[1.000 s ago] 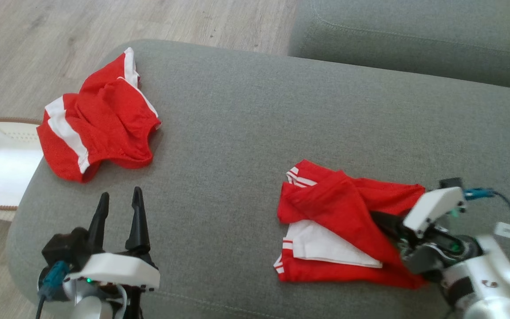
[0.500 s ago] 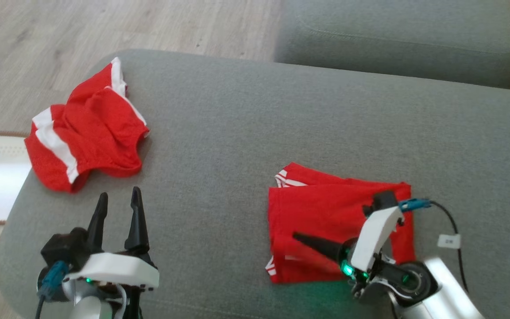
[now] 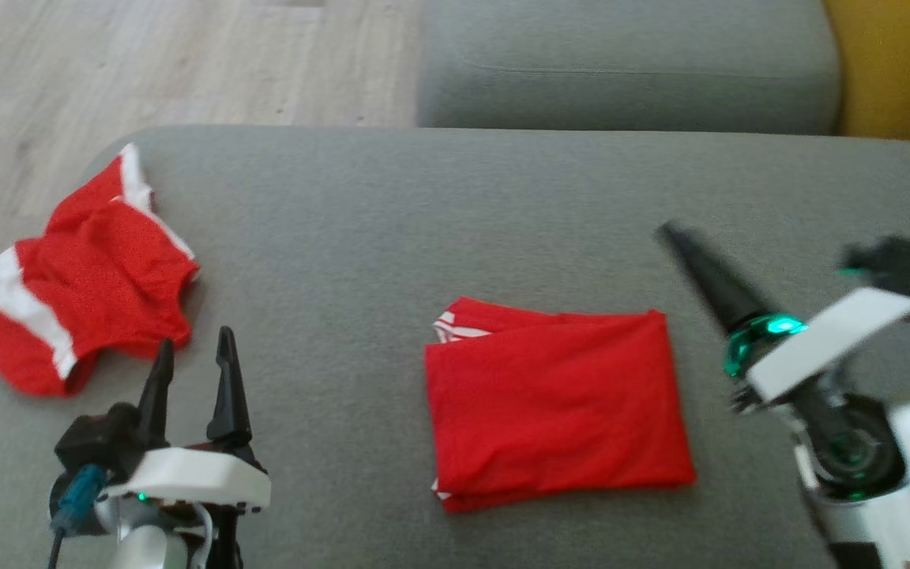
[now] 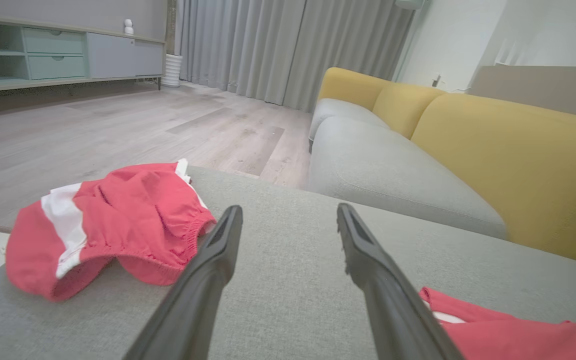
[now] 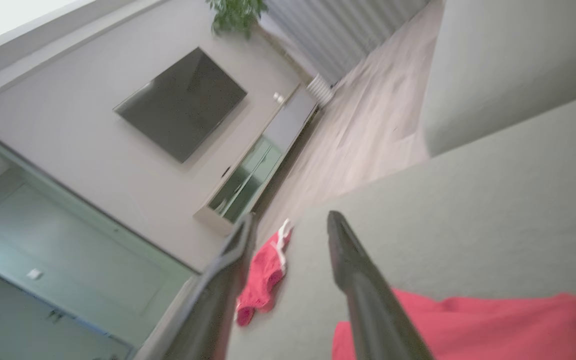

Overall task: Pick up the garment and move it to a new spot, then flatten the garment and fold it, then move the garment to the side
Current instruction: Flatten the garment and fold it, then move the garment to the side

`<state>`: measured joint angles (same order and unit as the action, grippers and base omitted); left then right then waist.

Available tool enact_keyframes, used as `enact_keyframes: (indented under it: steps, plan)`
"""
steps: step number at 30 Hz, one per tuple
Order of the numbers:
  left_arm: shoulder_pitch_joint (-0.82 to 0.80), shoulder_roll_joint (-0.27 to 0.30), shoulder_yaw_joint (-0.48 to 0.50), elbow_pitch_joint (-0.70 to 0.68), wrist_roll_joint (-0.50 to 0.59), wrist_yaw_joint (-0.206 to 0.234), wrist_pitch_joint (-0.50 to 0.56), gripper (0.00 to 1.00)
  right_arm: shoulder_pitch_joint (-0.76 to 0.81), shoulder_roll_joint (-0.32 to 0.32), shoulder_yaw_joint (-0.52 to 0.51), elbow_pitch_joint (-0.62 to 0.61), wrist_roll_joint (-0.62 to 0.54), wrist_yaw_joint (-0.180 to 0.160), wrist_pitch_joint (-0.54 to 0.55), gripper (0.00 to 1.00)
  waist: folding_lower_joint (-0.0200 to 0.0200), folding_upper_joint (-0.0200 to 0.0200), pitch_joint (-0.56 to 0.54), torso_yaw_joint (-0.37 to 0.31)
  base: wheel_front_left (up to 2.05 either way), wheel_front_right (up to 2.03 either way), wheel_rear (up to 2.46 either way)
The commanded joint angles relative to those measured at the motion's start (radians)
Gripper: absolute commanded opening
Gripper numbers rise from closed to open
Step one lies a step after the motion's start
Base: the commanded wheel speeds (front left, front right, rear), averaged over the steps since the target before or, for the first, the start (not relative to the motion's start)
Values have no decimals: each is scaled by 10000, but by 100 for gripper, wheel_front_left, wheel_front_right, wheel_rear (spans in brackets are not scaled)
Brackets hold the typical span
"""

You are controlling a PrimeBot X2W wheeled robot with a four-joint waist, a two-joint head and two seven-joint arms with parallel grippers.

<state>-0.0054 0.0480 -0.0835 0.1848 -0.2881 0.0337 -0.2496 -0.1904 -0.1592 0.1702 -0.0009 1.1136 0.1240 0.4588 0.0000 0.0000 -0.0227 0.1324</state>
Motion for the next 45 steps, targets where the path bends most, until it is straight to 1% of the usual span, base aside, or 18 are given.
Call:
enact_keyframes:
  steps: [1,3,5,7,9,13,17,19,21,26,31,35,38,42,45]
  plan:
    - [-602,22,383,-455,121,-67,-122,100,-241,-243,-44,-557,-427,67,-510,100,0,0,-18,-259,0,0,0]
    - [-650,22,464,-556,191,-89,-122,100,-224,-583,-124,-800,-1152,67,-1215,100,0,0,-25,-454,0,0,0]
    - [-688,22,546,-671,275,-118,-122,100,-189,-919,-236,-898,-2113,67,-2117,100,0,0,-29,-654,0,0,0]
    - [-740,22,602,-750,404,-201,-122,100,-75,-1368,-198,-835,-3474,67,-2995,100,0,0,-33,-810,0,0,0]
    - [-784,22,680,-790,512,-206,-122,100,141,-1225,-336,-690,-4046,67,-3791,100,0,0,-44,-959,0,0,0]
    - [-765,22,737,-840,609,-152,-122,100,608,-1206,-497,-320,-5245,67,-5077,100,0,0,-43,-1194,0,0,0]
    - [-643,22,785,-801,519,-89,-122,100,1155,-1256,-650,331,-6584,67,-6063,100,0,0,-24,-1284,0,0,0]
    - [-560,22,776,-775,493,-56,-122,100,1395,-1167,-874,767,-7237,67,-6478,100,0,0,3,-1288,0,0,0]
    - [-490,22,747,-724,531,-45,-122,100,1562,-1022,-1035,1257,-7658,67,-6706,100,0,0,22,-1270,0,0,0]
    - [-434,22,632,-648,661,-91,-122,100,1479,-816,-1035,1981,-7968,67,-7007,100,0,0,78,-1209,0,0,0]
    - [-471,22,576,-666,703,-103,-122,100,1267,-907,-878,2323,-7990,67,-7073,100,0,0,89,-1114,0,0,0]
    - [-460,22,559,-487,501,-15,-122,100,1069,-965,-477,2628,-7905,67,-7071,100,0,0,81,-984,0,0,0]
    - [-503,22,478,-413,472,-12,-122,100,719,-928,-18,2963,-7785,67,-6744,100,0,0,97,-870,0,0,0]
    - [-613,22,280,-376,481,-14,-122,100,-224,-953,857,3362,-7442,67,-6311,100,0,0,156,-609,0,0,0]
    - [-668,22,134,-334,455,-53,-122,100,-931,-996,1407,4068,-7128,67,-5592,100,0,0,173,-351,0,0,0]
